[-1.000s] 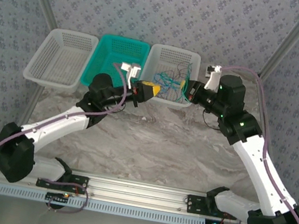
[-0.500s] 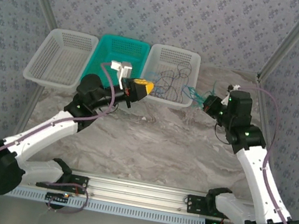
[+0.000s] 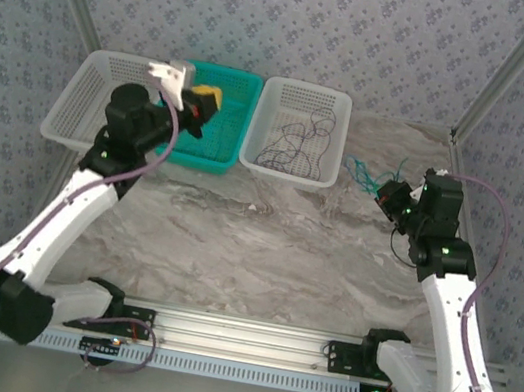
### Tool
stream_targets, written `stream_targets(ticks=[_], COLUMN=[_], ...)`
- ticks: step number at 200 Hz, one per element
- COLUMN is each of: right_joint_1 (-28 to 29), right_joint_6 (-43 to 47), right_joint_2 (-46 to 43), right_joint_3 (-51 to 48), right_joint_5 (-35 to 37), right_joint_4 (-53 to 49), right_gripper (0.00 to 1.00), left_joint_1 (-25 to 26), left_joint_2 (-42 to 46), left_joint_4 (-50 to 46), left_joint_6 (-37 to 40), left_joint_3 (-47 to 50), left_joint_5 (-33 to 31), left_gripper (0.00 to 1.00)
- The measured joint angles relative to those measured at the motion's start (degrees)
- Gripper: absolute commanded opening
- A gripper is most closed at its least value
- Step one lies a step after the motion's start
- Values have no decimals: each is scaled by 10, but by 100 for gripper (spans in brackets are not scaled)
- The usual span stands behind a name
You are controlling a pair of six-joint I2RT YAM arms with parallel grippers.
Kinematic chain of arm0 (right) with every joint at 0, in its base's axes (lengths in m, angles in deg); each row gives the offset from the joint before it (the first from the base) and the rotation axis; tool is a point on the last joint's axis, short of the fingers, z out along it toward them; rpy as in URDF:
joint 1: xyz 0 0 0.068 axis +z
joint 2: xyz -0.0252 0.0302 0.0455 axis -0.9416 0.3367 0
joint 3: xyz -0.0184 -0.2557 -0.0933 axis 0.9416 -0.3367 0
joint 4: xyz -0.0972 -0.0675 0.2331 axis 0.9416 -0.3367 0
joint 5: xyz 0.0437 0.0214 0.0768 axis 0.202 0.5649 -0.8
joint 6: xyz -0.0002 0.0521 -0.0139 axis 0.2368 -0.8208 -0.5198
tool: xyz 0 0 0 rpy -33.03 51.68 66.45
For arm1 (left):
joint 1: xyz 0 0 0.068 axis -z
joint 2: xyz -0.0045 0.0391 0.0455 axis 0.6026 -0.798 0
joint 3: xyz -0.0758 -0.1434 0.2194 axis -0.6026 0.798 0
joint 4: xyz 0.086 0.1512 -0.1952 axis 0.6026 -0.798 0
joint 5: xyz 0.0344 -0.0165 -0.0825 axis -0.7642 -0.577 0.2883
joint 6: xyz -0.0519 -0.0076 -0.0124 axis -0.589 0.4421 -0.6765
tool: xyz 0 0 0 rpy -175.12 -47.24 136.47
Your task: Untangle the cables
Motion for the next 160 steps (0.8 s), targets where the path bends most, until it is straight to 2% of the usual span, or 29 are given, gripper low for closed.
stream_targets(ticks=[35,48,65,77,95,119,160], right_joint_1=[0,0,0,0,0,5,45], right_joint_6=[-4,-5,-7,-9,-9,-9,-1], right_joint_2=[-12,-16,-17,-17,-17,-17,12], right_joint_3=[0,0,0,0,0,0,12], right_joint_5=[-7,-7,-10,-11,-12,-12,-18], right_joint_4=[-9,-11,-15,-20,-25,-24,-8], right_gripper=[0,0,0,0,0,0,0], left_joint_1=[-75,-87,-94,-94,-94,-94,-84], left_joint_2=[-171,-236,-294,-315,-315,-287,-148], left_joint_4=[-46,-67,-97,-126,-149,-146,-120], left_joint_6=[-27,-40,-57,-64,-74,-88,-118], left_joint_3=[-90,-122,-147,-156,-158,-156,-107], left_joint_5=[11,18,18,19,20,30,80], left_gripper=[0,12,36,43,47,48,49])
